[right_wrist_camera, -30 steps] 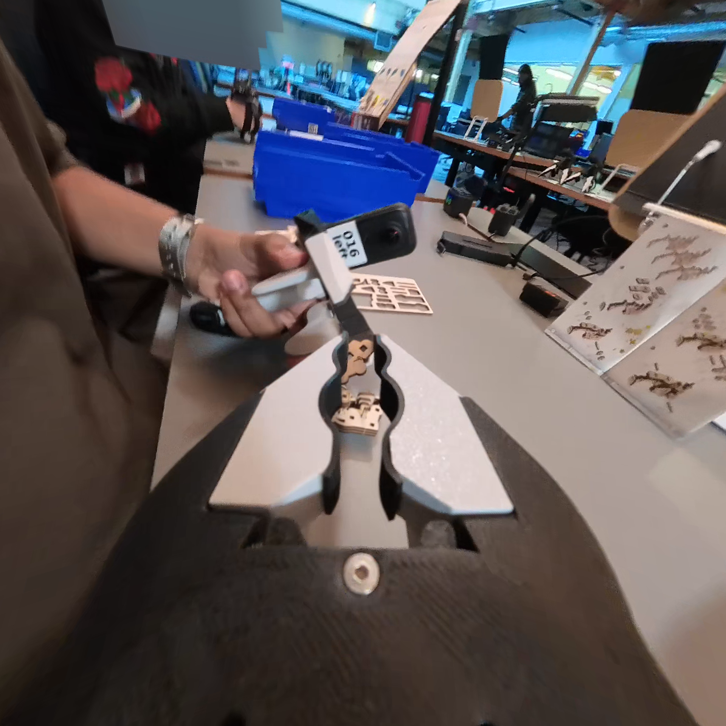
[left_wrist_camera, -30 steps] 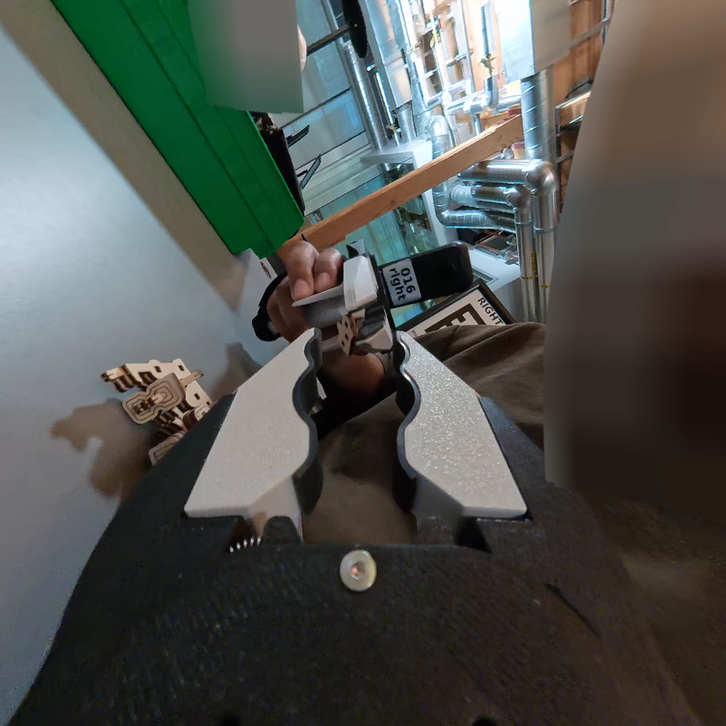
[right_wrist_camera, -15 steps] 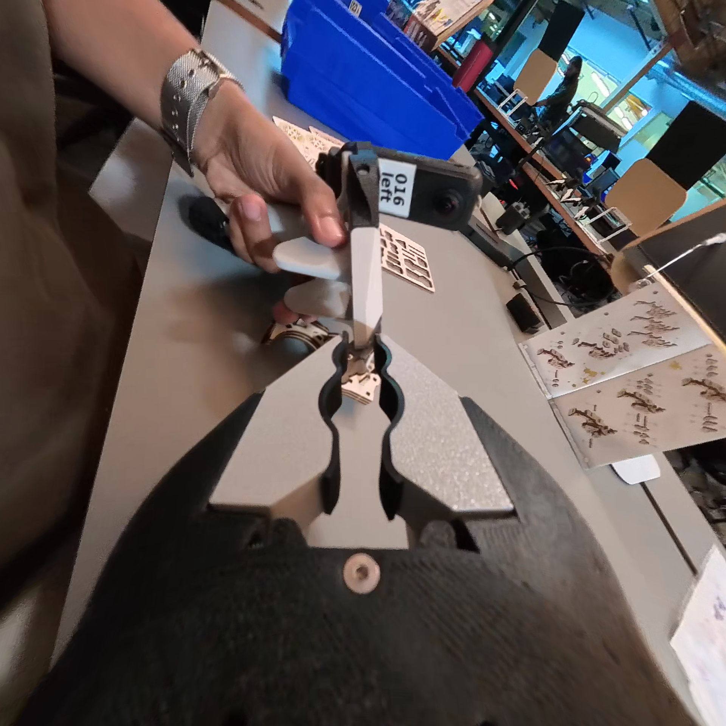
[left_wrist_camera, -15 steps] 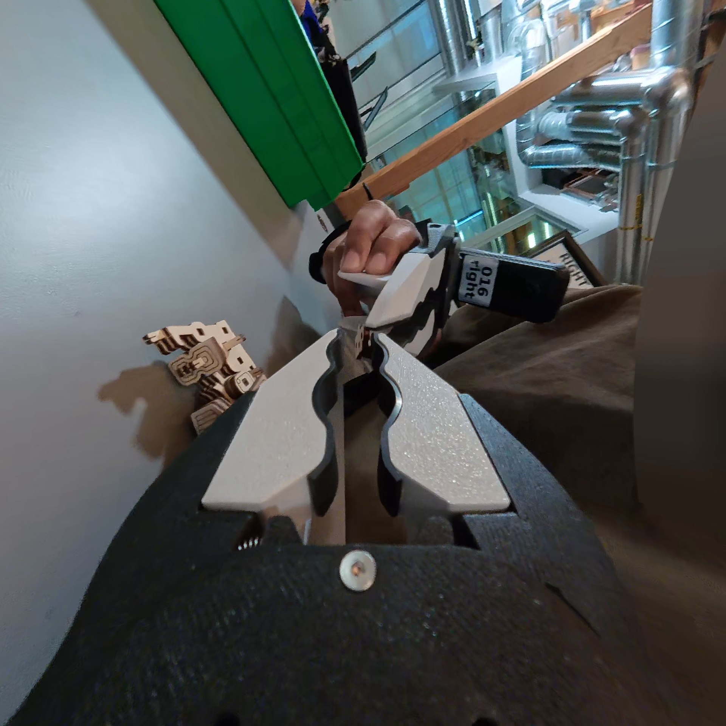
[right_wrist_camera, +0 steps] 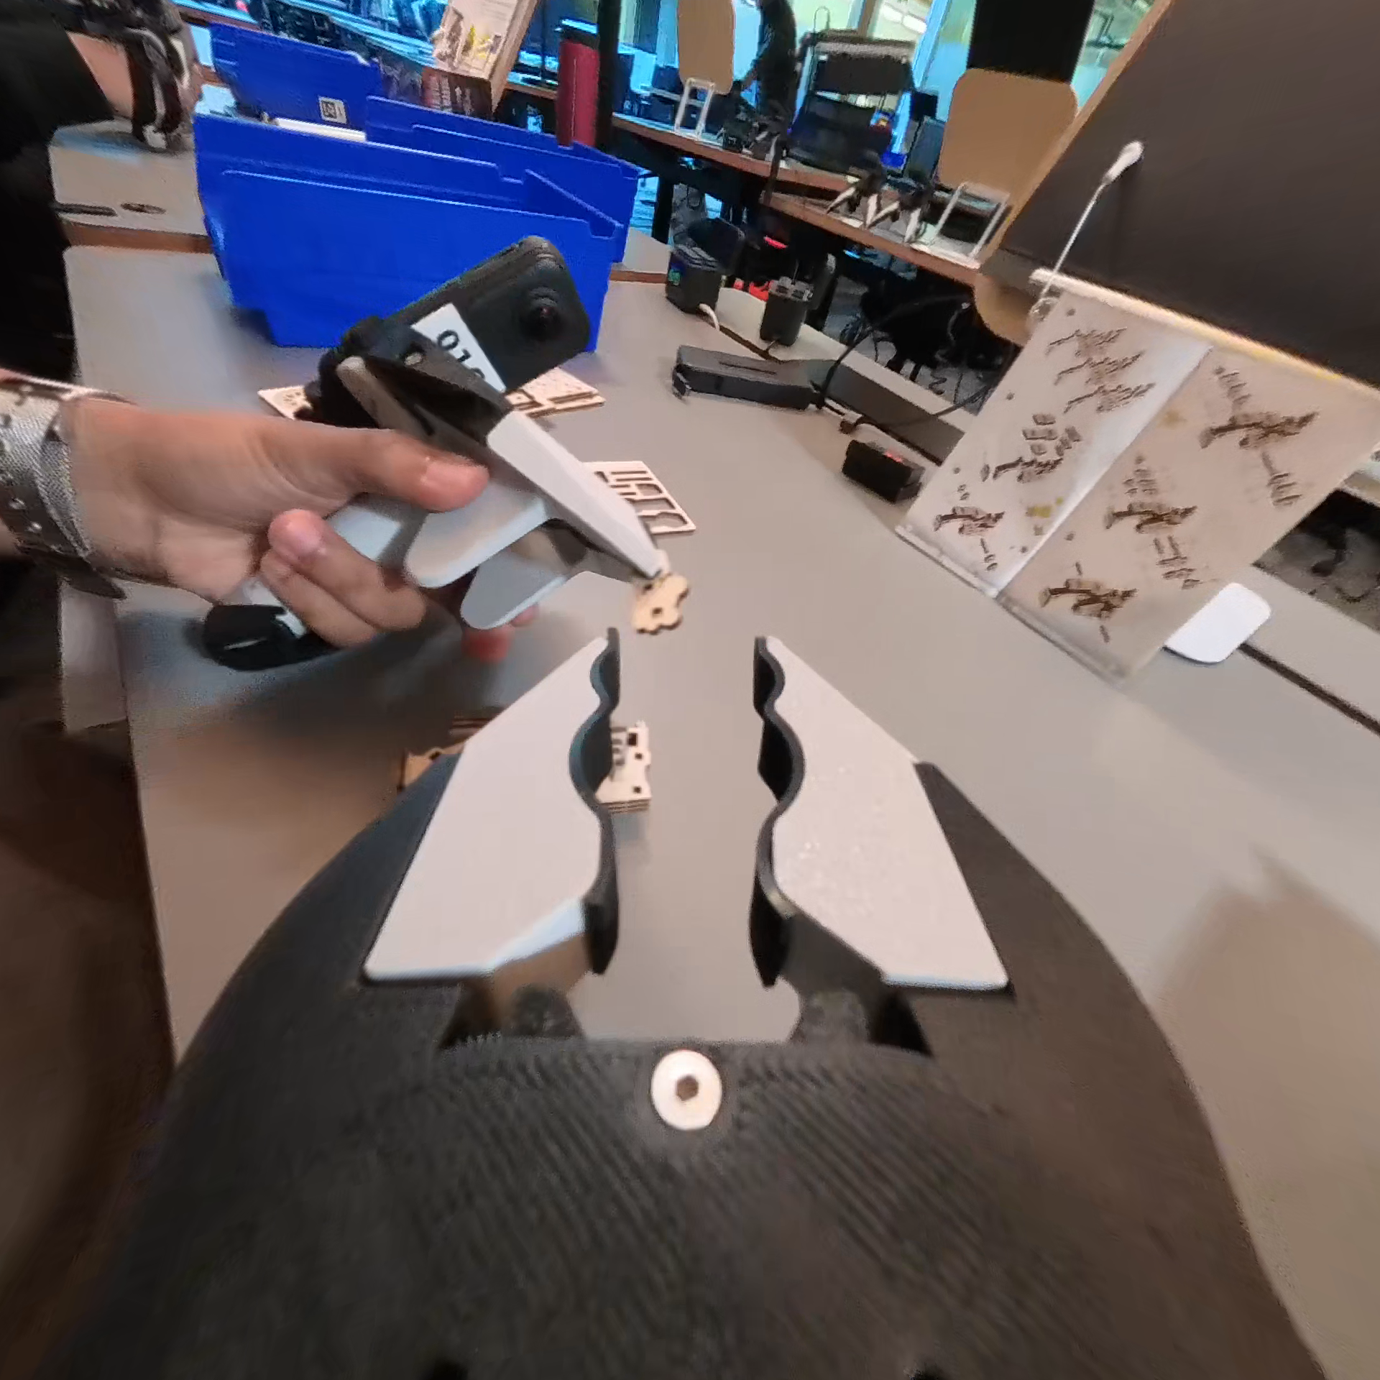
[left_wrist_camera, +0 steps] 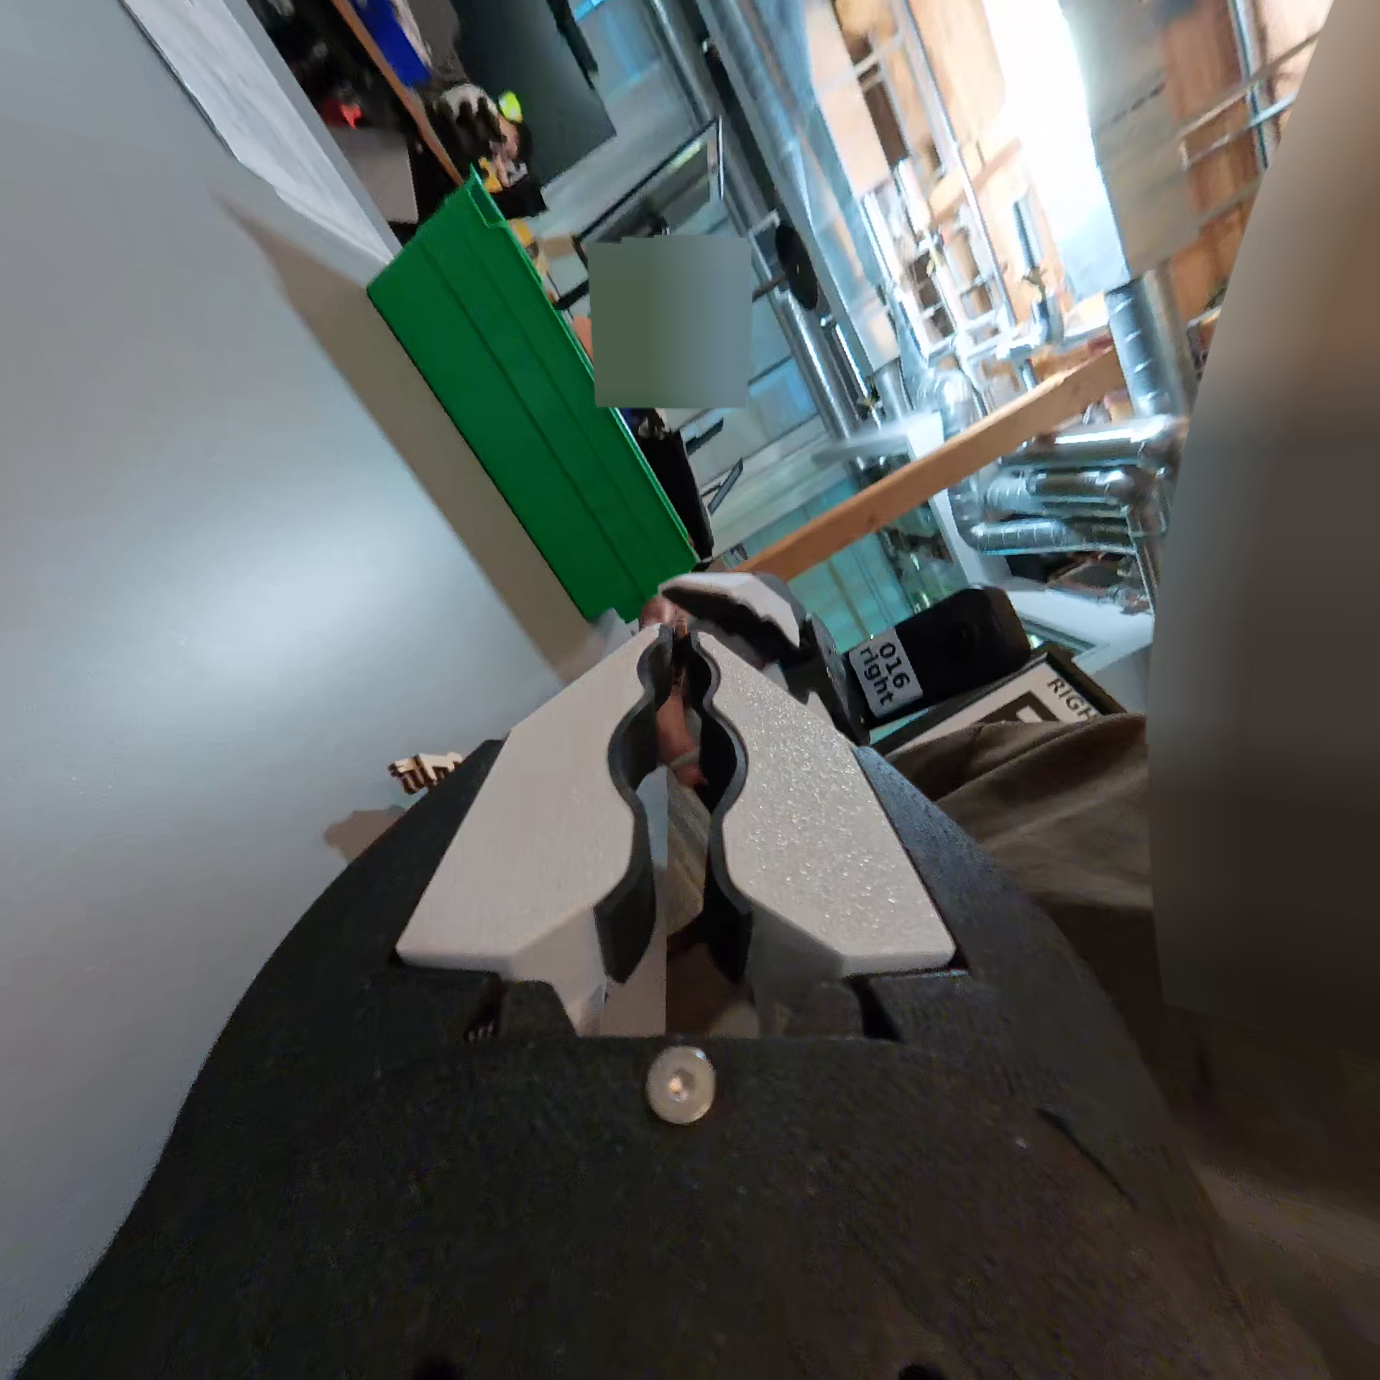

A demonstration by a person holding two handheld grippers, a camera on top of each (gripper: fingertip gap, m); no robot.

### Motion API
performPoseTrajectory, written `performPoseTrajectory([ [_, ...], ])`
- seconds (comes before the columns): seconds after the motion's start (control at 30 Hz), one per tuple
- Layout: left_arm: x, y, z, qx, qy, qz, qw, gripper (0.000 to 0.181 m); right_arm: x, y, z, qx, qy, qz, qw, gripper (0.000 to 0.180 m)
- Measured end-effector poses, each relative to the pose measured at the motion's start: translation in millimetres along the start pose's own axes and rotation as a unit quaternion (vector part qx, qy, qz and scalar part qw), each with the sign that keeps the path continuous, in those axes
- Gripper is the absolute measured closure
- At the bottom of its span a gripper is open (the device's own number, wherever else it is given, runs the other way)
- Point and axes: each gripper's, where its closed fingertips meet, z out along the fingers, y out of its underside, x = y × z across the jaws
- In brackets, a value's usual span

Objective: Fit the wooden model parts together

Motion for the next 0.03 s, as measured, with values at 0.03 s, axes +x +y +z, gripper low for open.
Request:
performPoseTrajectory([
  [0.03, 0.4, -1.7, -0.3, 0.009, 0.0, -0.001, 1.0, 0.18, -3.7, 0.7, 2.2, -0.004, 0.0, -0.002, 1.0, 0.145],
])
